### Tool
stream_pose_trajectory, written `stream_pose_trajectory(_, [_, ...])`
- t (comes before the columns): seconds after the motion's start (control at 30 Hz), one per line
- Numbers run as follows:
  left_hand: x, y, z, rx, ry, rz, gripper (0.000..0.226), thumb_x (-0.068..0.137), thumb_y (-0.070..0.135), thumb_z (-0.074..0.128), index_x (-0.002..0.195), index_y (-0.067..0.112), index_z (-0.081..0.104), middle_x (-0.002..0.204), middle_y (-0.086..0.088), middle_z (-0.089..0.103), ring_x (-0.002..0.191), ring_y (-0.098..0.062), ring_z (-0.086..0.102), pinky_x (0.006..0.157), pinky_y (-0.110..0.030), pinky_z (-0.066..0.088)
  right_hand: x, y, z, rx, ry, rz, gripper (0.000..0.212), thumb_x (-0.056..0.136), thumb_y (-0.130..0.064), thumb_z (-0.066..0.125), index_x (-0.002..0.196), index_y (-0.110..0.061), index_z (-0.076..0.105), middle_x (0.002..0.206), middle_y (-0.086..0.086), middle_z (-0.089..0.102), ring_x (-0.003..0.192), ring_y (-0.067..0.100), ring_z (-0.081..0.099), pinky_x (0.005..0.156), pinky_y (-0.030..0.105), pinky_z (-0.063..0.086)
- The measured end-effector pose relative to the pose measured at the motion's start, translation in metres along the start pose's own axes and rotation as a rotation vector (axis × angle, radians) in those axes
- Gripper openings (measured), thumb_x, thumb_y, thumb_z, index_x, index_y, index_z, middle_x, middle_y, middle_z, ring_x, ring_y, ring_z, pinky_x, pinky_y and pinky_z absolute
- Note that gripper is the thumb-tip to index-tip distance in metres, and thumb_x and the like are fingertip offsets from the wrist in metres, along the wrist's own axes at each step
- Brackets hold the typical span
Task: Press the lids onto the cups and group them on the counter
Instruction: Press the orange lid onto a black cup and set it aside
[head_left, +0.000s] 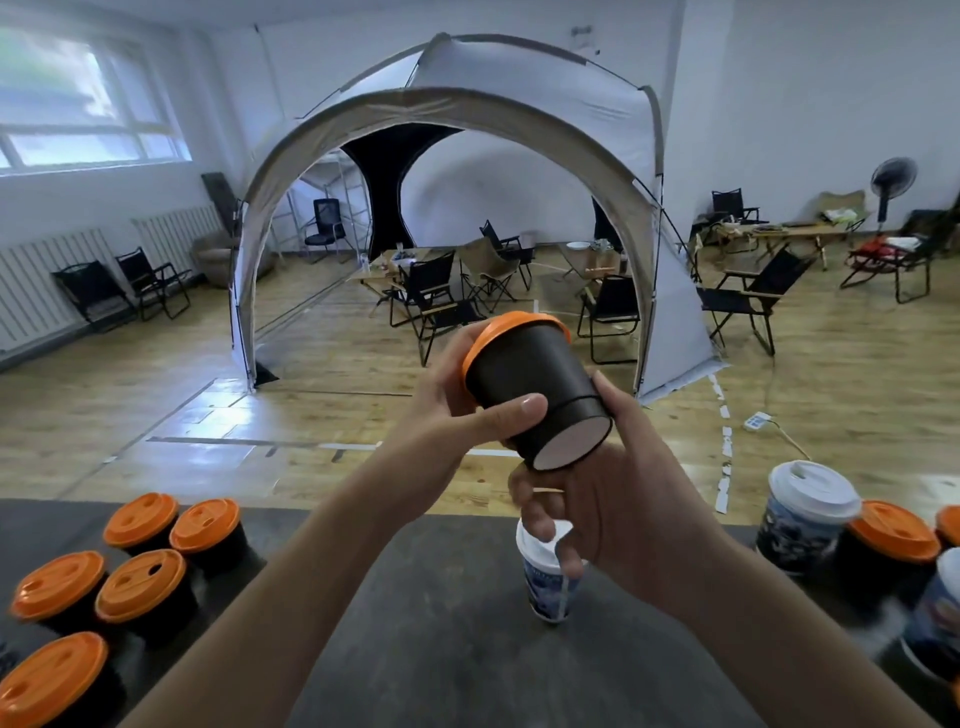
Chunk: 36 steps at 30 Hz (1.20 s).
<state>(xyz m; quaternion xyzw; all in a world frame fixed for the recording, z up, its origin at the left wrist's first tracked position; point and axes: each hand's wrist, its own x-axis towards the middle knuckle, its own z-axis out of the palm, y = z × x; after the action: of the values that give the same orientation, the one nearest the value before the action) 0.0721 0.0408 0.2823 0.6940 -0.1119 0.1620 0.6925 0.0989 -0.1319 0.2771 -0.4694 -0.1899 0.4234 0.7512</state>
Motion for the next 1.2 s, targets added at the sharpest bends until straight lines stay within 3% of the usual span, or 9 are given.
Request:
stream_pose_trajectory(0.23, [0.005, -0.004, 0.023, -0.024, 0.057, 0.009, 0.067, 0.073, 0.028, 0.081, 0.135, 0.019, 0.056, 0.118, -0.012, 0.066, 0.106, -0.027, 0.066, 0.081, -0.032, 0.055, -0.010, -0.007, -0.023, -0.065, 0.057, -0.057, 0.072, 0.097, -0.066, 0.033, 0.118, -0.005, 0.065, 0.078, 0.014, 0.062, 0.062, 0.022, 0.059, 0.040, 0.029, 0.049])
stream_pose_trajectory(0.37, [0.004, -0.008, 0.036, 0.078, 0.074, 0.014, 0.053, 0.081, 0.033, 0.077, 0.130, 0.032, 0.059, 0.127, -0.007, 0.065, 0.121, -0.023, 0.062, 0.093, -0.036, 0.055, -0.015, -0.009, -0.040, -0.209, 0.212, -0.209, 0.064, 0.083, -0.065, 0.055, 0.116, -0.011, 0.067, 0.080, 0.007, 0.065, 0.068, 0.020, 0.060, 0.050, 0.037, 0.055])
stream_pose_trajectory(0.5, [-0.001, -0.010, 0.048, 0.096, 0.183, 0.008, 0.046, 0.086, 0.038, 0.075, 0.128, 0.024, 0.061, 0.122, -0.008, 0.069, 0.121, -0.025, 0.064, 0.103, -0.043, 0.053, -0.018, -0.004, -0.050, -0.399, 0.323, -0.330, 0.055, 0.070, -0.056, 0.074, 0.113, -0.022, 0.066, 0.096, 0.004, 0.070, 0.079, 0.017, 0.070, 0.063, 0.051, 0.063])
stream_pose_trajectory(0.7, [-0.008, -0.014, 0.055, 0.154, 0.279, -0.053, 0.049, 0.086, 0.042, 0.072, 0.126, 0.017, 0.058, 0.115, -0.006, 0.071, 0.111, -0.022, 0.070, 0.091, -0.038, 0.059, -0.014, 0.013, -0.068, -0.718, 0.448, -0.693, 0.071, 0.067, -0.037, 0.093, 0.126, -0.039, 0.052, 0.122, -0.010, 0.052, 0.102, 0.004, 0.064, 0.069, 0.023, 0.059])
stream_pose_trajectory(0.8, [-0.014, -0.015, 0.054, 0.134, 0.307, -0.109, 0.057, 0.081, 0.048, 0.075, 0.126, 0.017, 0.059, 0.116, -0.005, 0.072, 0.110, -0.023, 0.071, 0.090, -0.042, 0.060, -0.010, 0.022, -0.072, -0.892, 0.494, -0.859, 0.075, 0.071, -0.026, 0.092, 0.132, -0.039, 0.051, 0.127, -0.009, 0.045, 0.111, 0.007, 0.057, 0.074, 0.025, 0.057])
stream_pose_trajectory(0.87, [-0.018, -0.014, 0.053, 0.114, 0.310, -0.122, 0.055, 0.083, 0.048, 0.074, 0.125, 0.017, 0.059, 0.115, -0.006, 0.073, 0.108, -0.024, 0.071, 0.086, -0.042, 0.061, -0.008, 0.027, -0.070, -1.004, 0.524, -0.972, 0.072, 0.074, -0.034, 0.086, 0.138, -0.029, 0.053, 0.130, -0.004, 0.044, 0.115, 0.009, 0.053, 0.078, 0.029, 0.058])
stream_pose_trajectory(1.03, [-0.030, -0.018, 0.043, 0.060, 0.270, -0.093, 0.045, 0.082, 0.026, 0.072, 0.125, 0.017, 0.061, 0.113, -0.010, 0.071, 0.112, -0.034, 0.068, 0.096, -0.046, 0.057, -0.008, 0.033, -0.057, -0.902, 0.427, -0.796, 0.078, 0.075, -0.075, 0.065, 0.138, -0.038, 0.040, 0.133, -0.014, 0.046, 0.114, 0.003, 0.056, 0.081, 0.016, 0.052])
stream_pose_trajectory(1.1, [-0.034, -0.020, 0.038, 0.045, 0.267, -0.086, 0.044, 0.083, 0.023, 0.071, 0.125, 0.019, 0.060, 0.115, -0.010, 0.070, 0.115, -0.033, 0.067, 0.098, -0.045, 0.057, -0.006, 0.037, -0.054, -0.843, 0.432, -0.747, 0.079, 0.072, -0.074, 0.067, 0.137, -0.042, 0.036, 0.131, -0.017, 0.049, 0.110, 0.002, 0.059, 0.077, 0.017, 0.054])
stream_pose_trajectory(1.2, [-0.035, -0.022, 0.030, 0.096, 0.286, -0.095, 0.045, 0.081, 0.033, 0.072, 0.124, 0.024, 0.061, 0.113, -0.002, 0.072, 0.111, -0.024, 0.070, 0.089, -0.037, 0.060, 0.002, 0.045, -0.049, -0.999, 0.473, -0.904, 0.080, 0.073, -0.056, 0.078, 0.138, -0.032, 0.038, 0.130, -0.015, 0.048, 0.117, 0.004, 0.055, 0.085, 0.016, 0.051])
